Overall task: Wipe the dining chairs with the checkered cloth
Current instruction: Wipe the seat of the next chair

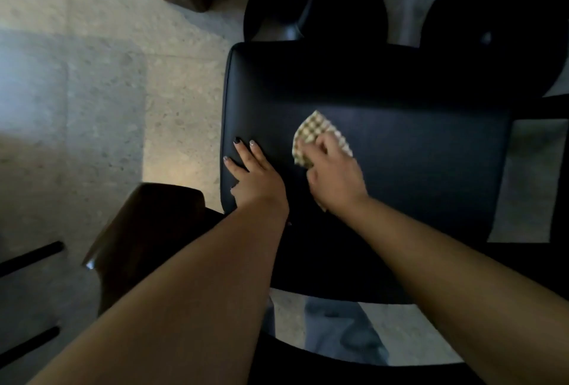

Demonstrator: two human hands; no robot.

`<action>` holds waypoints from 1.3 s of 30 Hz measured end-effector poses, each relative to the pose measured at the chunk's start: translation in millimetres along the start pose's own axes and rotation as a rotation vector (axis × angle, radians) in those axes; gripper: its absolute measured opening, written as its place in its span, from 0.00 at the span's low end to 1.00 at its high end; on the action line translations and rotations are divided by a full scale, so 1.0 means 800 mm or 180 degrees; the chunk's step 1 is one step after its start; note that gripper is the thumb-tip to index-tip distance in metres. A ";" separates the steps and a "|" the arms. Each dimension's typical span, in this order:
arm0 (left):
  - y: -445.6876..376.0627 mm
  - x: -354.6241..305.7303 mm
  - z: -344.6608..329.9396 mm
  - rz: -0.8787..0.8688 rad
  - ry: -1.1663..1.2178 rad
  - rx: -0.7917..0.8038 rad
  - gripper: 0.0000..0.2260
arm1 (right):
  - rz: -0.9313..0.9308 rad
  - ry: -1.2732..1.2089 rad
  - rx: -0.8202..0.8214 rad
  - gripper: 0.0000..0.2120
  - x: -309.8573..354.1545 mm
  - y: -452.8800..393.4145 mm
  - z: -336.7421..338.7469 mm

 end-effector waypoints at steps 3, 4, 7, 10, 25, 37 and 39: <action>-0.005 0.000 0.036 -0.0511 -0.0783 0.0713 0.43 | 0.0149 -0.0034 0.0109 0.24 -0.020 0.017 0.032; -0.005 -0.003 0.059 -0.0886 -0.1131 0.0811 0.39 | -0.0036 -0.0011 -0.0261 0.25 -0.039 0.014 0.061; -0.002 0.007 0.131 -0.1673 -0.1463 0.0585 0.27 | -0.1122 0.0037 -0.1452 0.23 -0.125 0.005 0.156; -0.018 0.034 0.164 -0.1834 -0.1452 0.0101 0.38 | -0.2168 0.0049 -0.1794 0.25 -0.189 -0.004 0.189; -0.033 0.080 0.127 -0.2071 -0.1883 -0.1333 0.32 | 0.0070 0.0198 0.0243 0.30 0.037 -0.016 -0.054; -0.064 0.104 0.092 -0.1871 -0.0003 -0.0603 0.32 | -0.1185 0.0284 -0.1910 0.11 -0.025 -0.177 0.082; -0.070 0.113 0.085 -0.1695 0.0174 -0.0711 0.30 | -0.1046 0.0411 -0.1642 0.13 -0.004 -0.193 0.059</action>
Point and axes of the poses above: each hand's wrist, its own y-axis away from the middle knuckle, its own z-axis out of the back of the hand, x = y × z, the point moved 6 cm from there along -y, towards the middle knuckle, and after that the axes turned 11 degrees about -y, right-handed, at the moved point
